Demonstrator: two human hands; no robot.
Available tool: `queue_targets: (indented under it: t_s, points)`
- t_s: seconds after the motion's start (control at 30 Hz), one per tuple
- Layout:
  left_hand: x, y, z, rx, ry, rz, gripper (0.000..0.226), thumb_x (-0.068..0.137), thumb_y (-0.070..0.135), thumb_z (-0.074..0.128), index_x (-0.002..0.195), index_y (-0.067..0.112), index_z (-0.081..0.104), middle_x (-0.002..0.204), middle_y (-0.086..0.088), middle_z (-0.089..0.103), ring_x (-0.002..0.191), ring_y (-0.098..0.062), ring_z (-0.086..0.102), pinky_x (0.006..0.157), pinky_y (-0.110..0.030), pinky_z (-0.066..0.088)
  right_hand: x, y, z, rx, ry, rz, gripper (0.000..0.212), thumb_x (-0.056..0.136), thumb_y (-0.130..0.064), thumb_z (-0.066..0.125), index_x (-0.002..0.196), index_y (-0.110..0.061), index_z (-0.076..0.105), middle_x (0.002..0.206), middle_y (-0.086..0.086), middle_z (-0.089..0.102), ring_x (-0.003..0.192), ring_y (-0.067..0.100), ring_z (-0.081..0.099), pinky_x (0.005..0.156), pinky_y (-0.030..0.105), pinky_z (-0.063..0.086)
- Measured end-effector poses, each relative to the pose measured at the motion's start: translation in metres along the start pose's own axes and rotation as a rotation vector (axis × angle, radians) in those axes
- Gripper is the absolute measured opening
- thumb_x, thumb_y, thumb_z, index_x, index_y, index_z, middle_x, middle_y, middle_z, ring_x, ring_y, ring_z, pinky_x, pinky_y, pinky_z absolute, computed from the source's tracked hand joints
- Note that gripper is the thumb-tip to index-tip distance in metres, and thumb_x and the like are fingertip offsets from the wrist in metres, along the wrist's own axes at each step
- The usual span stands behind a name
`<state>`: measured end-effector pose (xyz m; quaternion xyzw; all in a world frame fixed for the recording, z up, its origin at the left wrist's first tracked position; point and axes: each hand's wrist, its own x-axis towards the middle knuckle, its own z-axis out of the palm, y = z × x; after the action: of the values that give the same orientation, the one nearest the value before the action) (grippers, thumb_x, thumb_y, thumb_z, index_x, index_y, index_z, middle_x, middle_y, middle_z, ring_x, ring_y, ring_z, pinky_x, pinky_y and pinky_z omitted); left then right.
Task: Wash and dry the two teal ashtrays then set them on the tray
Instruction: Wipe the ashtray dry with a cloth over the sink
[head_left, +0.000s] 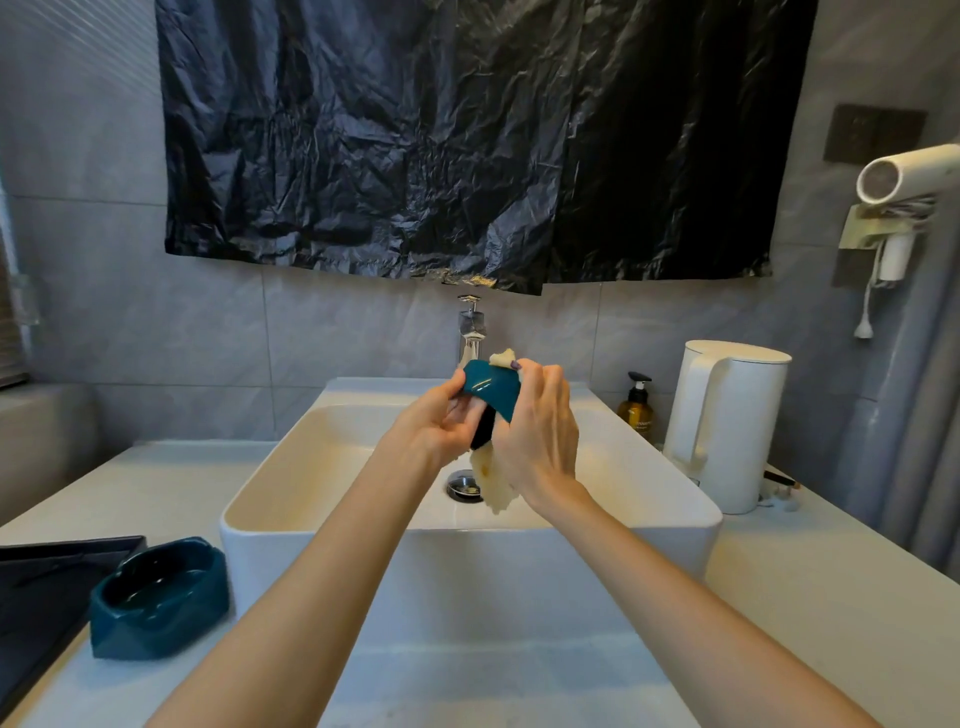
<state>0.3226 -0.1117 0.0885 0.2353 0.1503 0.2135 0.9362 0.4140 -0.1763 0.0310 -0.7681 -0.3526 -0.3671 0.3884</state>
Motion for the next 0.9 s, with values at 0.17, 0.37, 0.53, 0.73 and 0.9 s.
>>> queue_targets:
  t_s: [0.17,0.37,0.53,0.73,0.9]
  points:
    - [0.000,0.007,-0.006,0.174,0.019,0.056,0.014,0.094,0.009,0.057,0.086,-0.003,0.057,0.122,-0.016,0.062,0.114,-0.025,0.060,0.089,-0.032,0.048,-0.001,0.013,-0.007,0.189,-0.284,-0.077,0.072,0.081,-0.047,0.069,0.136,-0.019,0.032,0.123,0.001,0.034,0.113,0.014,0.038,0.085,0.027,0.048]
    - [0.018,0.013,-0.019,0.587,-0.061,0.181,0.031,0.093,0.016,0.058,0.120,0.001,0.054,0.115,-0.015,0.065,0.106,-0.025,0.063,0.078,-0.028,0.053,0.031,0.014,-0.037,0.678,-0.469,0.495,0.040,0.101,-0.042,0.033,0.137,-0.025,0.025,0.131,0.002,0.036,0.092,0.011,0.045,0.054,0.017,0.046]
    - [0.036,0.012,-0.036,0.911,-0.132,0.289,0.030,0.094,0.018,0.058,0.119,0.002,0.057,0.115,-0.014,0.066,0.107,-0.028,0.063,0.080,-0.029,0.056,0.045,0.004,-0.048,0.604,-0.333,0.058,0.038,0.100,-0.003,0.037,0.131,-0.022,0.025,0.121,0.008,0.039,0.083,0.014,0.051,0.057,0.010,0.047]
    - [0.042,0.006,-0.055,1.035,-0.196,0.441,0.021,0.091,0.010,0.061,0.111,0.007,0.061,0.105,-0.013,0.067,0.101,-0.025,0.063,0.089,-0.042,0.052,0.016,0.009,-0.021,0.286,-0.531,-0.260,0.044,0.099,0.000,0.033,0.131,-0.021,0.054,0.139,-0.002,0.046,0.127,0.010,0.036,0.100,0.007,0.024]
    - [0.043,0.002,-0.062,1.086,-0.295,0.409,0.031,0.092,0.013,0.060,0.122,0.005,0.056,0.110,-0.013,0.067,0.105,-0.026,0.064,0.090,-0.040,0.053,0.032,0.006,-0.005,0.352,-0.480,-0.120,0.048,0.096,0.003,0.031,0.126,-0.019,0.060,0.136,0.001,0.052,0.125,0.014,0.045,0.107,0.030,0.038]
